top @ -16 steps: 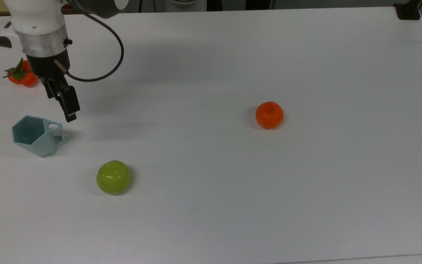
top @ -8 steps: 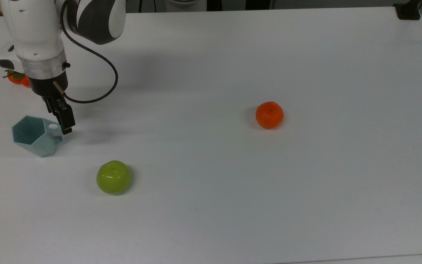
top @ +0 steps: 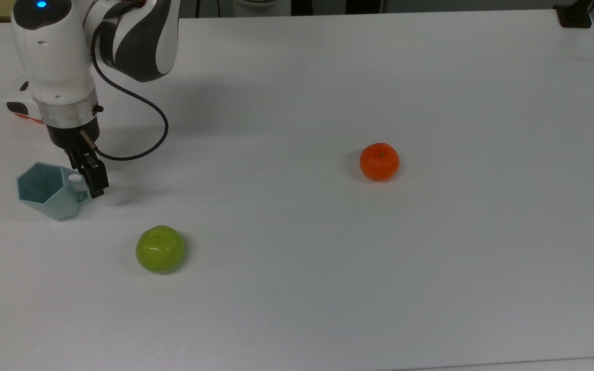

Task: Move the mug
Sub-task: 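Move the gripper down to the rim of the light-blue hexagonal mug, then close the gripper on the mug rim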

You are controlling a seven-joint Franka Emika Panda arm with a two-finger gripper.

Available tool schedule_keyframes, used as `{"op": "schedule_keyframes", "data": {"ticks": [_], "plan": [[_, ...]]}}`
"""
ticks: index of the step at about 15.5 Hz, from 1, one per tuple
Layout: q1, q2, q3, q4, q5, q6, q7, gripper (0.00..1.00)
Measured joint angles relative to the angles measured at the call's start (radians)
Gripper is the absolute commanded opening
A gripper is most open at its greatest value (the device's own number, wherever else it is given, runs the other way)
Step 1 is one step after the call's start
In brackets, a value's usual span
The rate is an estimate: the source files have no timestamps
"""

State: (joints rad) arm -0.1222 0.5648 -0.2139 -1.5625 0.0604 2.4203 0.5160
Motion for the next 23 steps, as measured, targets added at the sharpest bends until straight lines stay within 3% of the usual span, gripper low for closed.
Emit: {"op": "schedule_keyframes", "data": {"ticks": [5, 11, 23], "plan": [[-0.006, 0.008, 0.000, 0.000, -0.006, 0.021, 0.000, 0.60], [-0.009, 0.025, 0.000, 0.000, -0.040, 0.026, 0.000, 0.27], [-0.009, 0.027, -0.001, 0.001, -0.050, 0.027, 0.000, 0.09]]}}
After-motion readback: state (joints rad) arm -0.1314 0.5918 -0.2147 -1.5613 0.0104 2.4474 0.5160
